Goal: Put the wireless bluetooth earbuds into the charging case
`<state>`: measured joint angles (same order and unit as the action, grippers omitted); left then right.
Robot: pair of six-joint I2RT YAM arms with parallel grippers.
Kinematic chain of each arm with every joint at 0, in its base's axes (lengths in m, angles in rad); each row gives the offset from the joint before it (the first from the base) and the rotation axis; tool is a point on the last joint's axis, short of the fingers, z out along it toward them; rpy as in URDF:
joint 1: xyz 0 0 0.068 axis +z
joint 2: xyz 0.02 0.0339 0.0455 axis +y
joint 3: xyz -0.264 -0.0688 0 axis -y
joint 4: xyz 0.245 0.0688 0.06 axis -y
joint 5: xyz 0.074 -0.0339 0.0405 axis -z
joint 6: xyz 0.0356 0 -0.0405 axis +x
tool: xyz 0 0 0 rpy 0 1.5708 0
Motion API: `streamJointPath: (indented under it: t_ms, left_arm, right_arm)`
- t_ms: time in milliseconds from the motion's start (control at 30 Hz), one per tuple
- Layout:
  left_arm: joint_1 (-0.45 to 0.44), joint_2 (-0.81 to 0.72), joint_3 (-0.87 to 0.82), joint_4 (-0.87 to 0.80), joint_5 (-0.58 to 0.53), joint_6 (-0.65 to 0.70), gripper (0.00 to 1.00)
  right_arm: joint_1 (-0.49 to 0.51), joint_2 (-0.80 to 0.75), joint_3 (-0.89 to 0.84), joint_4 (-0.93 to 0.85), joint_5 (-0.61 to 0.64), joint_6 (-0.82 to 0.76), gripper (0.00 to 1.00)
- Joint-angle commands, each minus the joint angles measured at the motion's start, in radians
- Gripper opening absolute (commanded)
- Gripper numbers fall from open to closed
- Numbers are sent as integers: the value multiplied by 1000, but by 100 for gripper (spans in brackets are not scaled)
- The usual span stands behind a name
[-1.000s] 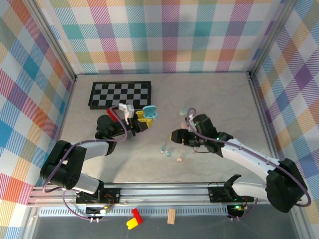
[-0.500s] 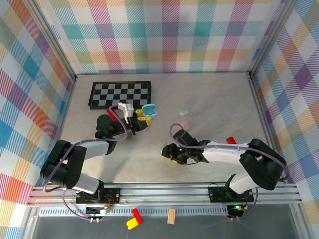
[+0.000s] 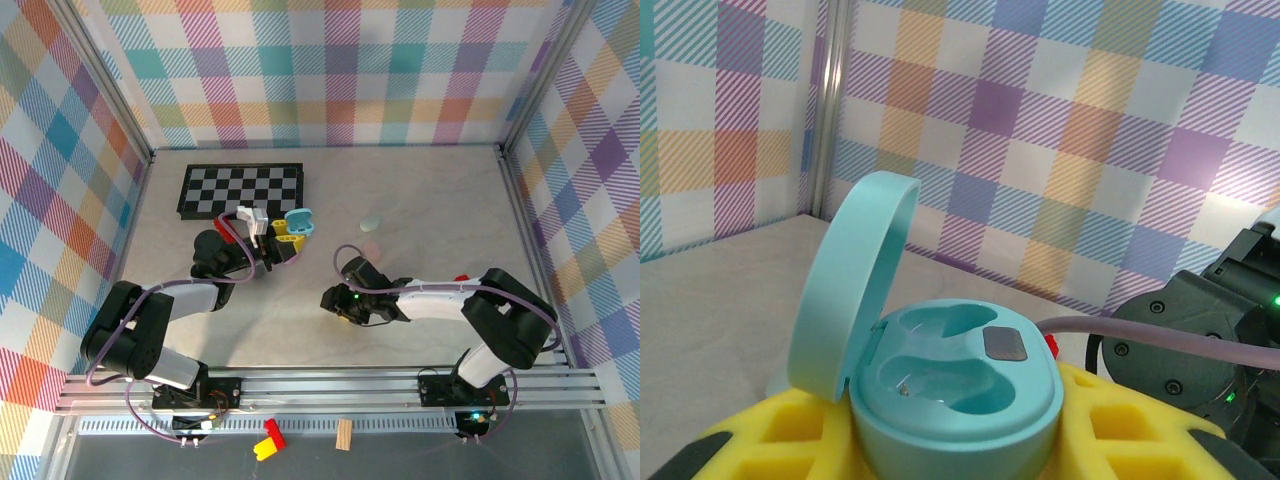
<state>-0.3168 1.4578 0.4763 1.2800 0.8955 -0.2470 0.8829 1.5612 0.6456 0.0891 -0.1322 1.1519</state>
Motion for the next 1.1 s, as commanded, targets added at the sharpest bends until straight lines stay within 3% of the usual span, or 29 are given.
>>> streamJointPath:
  t_ms: [0, 700, 1067]
  left_arm:
    - [13, -12, 18, 55, 6, -6, 29]
    - [16, -5, 15, 56, 16, -9, 29]
    - [15, -5, 23, 56, 28, -21, 29]
  right_arm:
    - [-13, 25, 35, 12, 54, -47, 50]
    - [-61, 33, 45, 40, 65, -121, 43]
    - [-64, 93, 51, 51, 10, -146, 33]
